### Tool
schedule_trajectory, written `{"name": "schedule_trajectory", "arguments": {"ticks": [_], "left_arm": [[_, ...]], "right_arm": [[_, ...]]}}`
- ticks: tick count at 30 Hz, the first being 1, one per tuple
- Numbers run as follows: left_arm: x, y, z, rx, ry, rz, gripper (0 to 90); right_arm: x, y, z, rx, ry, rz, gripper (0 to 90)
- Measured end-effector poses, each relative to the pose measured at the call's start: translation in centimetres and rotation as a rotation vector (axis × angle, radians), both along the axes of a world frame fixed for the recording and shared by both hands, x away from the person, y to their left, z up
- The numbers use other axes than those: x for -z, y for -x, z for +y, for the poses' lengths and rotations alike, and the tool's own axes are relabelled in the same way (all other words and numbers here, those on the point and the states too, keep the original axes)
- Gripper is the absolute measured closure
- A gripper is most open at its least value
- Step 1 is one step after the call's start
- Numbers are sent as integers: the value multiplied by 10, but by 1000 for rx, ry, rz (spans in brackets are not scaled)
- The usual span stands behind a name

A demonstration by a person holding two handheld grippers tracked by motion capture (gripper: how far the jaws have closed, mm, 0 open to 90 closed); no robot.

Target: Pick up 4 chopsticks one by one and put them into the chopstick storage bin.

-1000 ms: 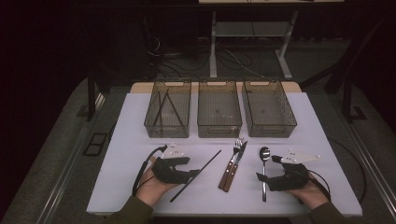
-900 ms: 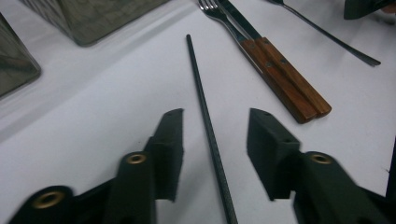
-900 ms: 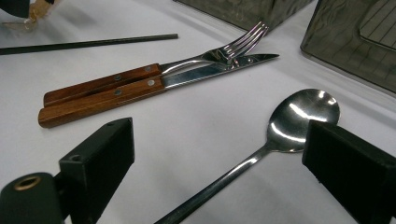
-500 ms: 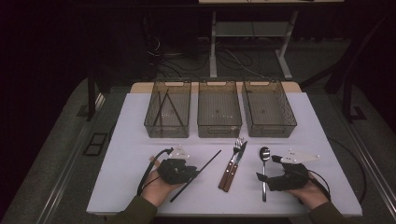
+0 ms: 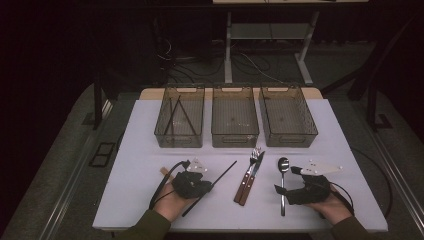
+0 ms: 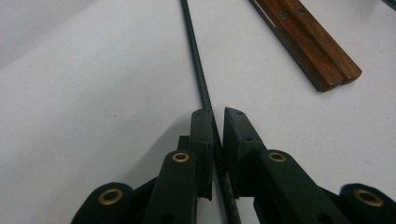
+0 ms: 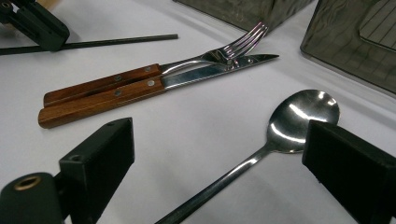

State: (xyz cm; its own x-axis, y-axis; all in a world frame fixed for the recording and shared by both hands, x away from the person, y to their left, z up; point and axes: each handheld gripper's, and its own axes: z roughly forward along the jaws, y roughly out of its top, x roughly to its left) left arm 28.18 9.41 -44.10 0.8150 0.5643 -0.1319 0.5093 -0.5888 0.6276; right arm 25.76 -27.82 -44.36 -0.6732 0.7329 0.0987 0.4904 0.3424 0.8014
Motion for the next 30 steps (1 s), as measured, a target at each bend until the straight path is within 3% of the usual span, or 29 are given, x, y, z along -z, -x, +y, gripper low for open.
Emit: {"name": "schedule_trajectory", "arguments": {"ticks": [13,20,30], "left_arm": [[-1,2,-3,-6,-20,-15,858],[-1,1,-2,-2,-21,-4,860],[-5,-1,2,18,13,9,860]], "right_arm": [[0,0,0,-1,0,-1,89],[0,0,0,0,-1,0,89],[0,0,1,-5,3,3,89]]}}
